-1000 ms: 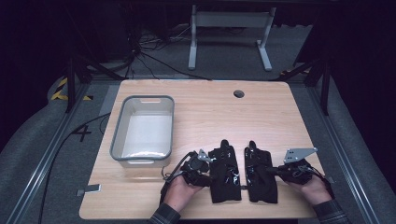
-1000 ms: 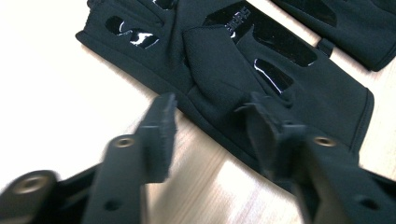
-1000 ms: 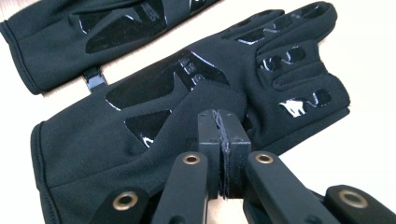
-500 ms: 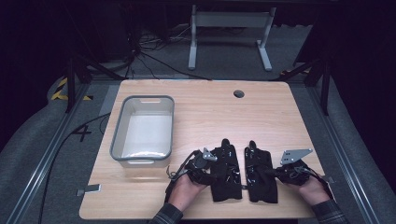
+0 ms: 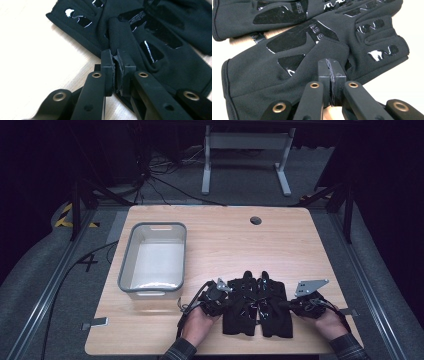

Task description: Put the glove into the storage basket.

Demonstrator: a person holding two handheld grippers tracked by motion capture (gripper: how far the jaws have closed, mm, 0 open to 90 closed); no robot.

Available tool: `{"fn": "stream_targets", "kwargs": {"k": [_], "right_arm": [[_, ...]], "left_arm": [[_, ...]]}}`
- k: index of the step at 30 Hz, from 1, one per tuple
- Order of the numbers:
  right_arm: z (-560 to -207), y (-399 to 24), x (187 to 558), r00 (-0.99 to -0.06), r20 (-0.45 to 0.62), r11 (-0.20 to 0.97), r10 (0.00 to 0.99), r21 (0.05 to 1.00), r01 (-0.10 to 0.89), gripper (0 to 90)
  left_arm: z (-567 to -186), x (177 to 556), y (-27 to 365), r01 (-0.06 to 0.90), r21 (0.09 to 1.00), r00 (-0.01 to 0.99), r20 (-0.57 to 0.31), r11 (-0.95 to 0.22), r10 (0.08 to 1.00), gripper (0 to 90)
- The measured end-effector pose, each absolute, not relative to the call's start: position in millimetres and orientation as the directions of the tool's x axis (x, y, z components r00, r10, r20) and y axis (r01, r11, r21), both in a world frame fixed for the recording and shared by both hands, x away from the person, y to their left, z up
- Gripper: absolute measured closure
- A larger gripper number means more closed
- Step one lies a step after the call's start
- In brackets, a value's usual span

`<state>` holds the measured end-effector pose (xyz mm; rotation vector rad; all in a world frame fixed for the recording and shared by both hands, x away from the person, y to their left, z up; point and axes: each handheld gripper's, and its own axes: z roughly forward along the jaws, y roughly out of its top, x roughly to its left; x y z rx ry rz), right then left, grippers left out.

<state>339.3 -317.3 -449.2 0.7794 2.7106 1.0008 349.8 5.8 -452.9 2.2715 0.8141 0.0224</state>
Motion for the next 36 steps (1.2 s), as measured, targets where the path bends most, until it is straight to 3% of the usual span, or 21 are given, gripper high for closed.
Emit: {"fn": "stream_targets", "kwargs": {"k": [19, 36], "right_arm": [[-449, -290, 349, -0.877, 0.044, 0.645, 0.479, 0.66, 0.386, 89.8], [-448, -275, 352, -0.885, 0.036, 0.635, 0.463, 0.683, 0.36, 90.0]], "left_arm": [[-429, 348, 25, 0.542, 0.736, 0.799, -0.3, -0.407, 0.521, 85.8], [-418, 350, -1, 0.469, 0.776, 0.852, -0.272, -0.421, 0.448, 85.7]]}}
